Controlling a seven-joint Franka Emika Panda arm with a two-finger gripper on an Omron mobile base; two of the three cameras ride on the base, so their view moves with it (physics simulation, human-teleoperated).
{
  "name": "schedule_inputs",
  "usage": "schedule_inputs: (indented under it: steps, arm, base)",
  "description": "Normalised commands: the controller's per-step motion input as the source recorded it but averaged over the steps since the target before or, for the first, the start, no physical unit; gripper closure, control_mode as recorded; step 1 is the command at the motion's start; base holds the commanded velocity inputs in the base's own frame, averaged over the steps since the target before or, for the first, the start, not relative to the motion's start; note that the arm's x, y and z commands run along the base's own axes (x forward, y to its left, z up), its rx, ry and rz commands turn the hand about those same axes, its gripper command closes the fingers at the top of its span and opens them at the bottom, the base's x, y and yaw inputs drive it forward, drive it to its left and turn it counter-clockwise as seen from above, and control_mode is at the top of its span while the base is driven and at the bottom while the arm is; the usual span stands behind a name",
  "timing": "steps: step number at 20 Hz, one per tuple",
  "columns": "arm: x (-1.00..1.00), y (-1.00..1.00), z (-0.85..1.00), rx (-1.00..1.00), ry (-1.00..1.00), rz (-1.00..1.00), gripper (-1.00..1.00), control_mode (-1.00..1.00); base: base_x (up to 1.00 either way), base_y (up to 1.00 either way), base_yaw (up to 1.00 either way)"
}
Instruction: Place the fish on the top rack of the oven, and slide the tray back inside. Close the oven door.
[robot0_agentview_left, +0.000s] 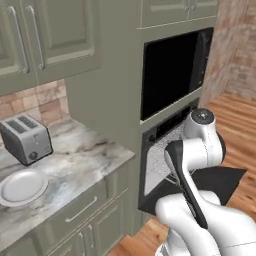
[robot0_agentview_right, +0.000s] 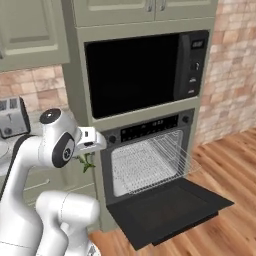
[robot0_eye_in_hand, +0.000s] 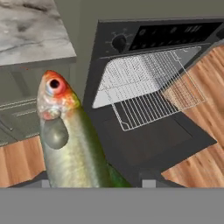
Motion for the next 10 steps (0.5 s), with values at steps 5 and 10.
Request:
schedule_inputs:
  steps: [5,10]
  arm:
    - [0.0,0.0,0.0,0.0,0.0,0.0,1.0,1.0]
    - [0.0,0.0,0.0,0.0,0.0,0.0,1.0,1.0]
  base:
    - [0.29,0.0,-0.34]
    - [0.35,0.0,-0.32]
